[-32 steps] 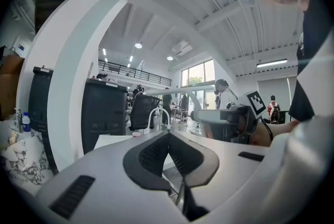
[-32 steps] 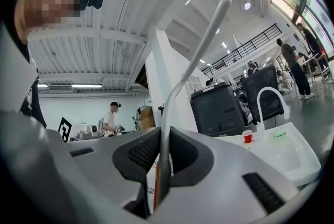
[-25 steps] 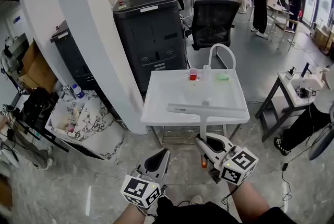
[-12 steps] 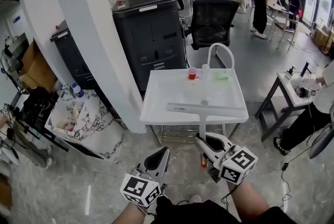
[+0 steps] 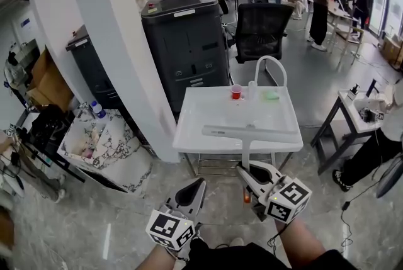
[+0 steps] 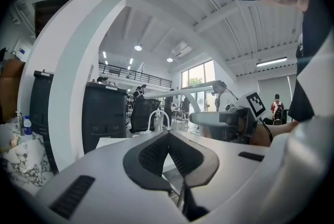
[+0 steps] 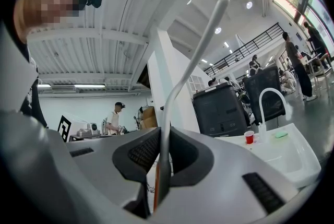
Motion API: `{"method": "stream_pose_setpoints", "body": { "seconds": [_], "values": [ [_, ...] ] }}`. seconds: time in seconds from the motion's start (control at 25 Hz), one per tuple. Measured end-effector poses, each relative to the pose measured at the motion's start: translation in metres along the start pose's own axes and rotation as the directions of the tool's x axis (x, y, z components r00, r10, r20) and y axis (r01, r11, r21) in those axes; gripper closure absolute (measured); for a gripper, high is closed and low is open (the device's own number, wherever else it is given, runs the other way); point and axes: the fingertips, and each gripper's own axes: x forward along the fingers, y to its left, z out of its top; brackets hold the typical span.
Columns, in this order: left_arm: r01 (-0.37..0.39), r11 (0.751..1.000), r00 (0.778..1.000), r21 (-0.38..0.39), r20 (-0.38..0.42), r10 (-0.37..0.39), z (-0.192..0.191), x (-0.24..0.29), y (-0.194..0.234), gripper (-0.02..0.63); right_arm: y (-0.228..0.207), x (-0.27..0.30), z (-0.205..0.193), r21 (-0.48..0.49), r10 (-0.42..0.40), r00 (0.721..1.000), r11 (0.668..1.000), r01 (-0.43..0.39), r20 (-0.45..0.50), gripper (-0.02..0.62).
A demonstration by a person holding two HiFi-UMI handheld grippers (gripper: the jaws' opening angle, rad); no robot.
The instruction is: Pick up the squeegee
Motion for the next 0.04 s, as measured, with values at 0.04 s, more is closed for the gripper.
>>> {"method": "stream_pose_setpoints", "body": {
  "seconds": [0.04],
  "values": [
    [-0.001, 1.000, 1.000, -0.001, 0.000, 0.001, 0.0007, 0.0004, -0.0004, 0.589, -0.0001, 0.0000, 0.0008, -0.001, 0.001, 1.000, 1.000, -0.001, 0.000, 0.543]
  ]
}}
